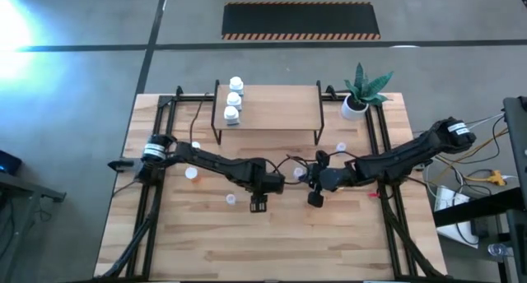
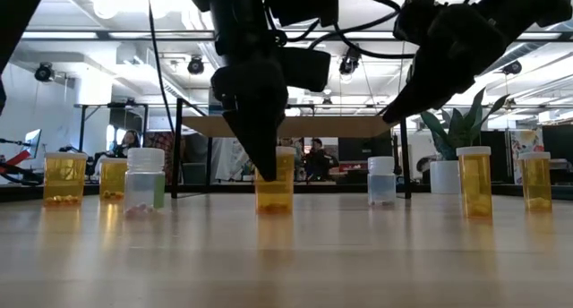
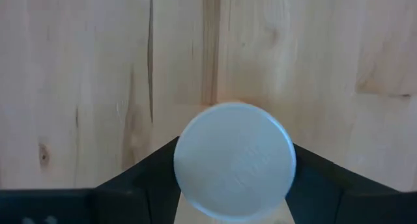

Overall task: Pick and place medicine bottles onto shelf by color
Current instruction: Put the bottom big orange pill bottle on the shelf

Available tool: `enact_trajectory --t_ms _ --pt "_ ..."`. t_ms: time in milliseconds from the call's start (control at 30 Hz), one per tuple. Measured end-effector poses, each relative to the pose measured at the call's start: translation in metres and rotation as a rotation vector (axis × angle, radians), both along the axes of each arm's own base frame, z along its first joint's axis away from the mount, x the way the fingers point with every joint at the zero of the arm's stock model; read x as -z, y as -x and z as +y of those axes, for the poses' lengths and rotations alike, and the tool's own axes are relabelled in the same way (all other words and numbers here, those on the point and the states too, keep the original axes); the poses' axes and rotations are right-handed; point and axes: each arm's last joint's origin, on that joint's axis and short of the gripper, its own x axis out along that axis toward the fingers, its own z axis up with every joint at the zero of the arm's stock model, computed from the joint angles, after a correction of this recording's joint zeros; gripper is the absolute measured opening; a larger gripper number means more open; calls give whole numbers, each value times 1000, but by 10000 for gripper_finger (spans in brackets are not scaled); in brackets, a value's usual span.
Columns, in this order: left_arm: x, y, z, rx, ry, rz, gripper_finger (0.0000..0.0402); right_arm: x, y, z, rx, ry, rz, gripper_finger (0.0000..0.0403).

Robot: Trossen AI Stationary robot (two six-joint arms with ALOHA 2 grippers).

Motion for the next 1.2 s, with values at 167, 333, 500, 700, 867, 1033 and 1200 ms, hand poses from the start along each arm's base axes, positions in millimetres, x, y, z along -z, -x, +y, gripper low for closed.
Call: enact_trajectory --t_ms 167,333,500,700,867,1033,1200 --pt "-1 -4 3 -7 2 -35 212 0 0 0 1 0 1 13" --pt "0 -5 10 -24 3 -36 225 0 0 0 0 -1 0 13" --pt "0 -5 13 -28 22 -33 270 0 0 0 -3 1 -1 13" --pt "1 -5 13 -24 36 -28 310 0 0 0 -33 36 6 13" --pt "-12 3 11 -16 47 -20 313 0 -1 0 -44 47 4 13" --pt "-38 19 8 -29 46 -27 313 -4 -4 2 -88 19 -43 41" --pt "-56 53 3 -88 0 -69 313 -25 -16 7 -158 -2 -171 109"
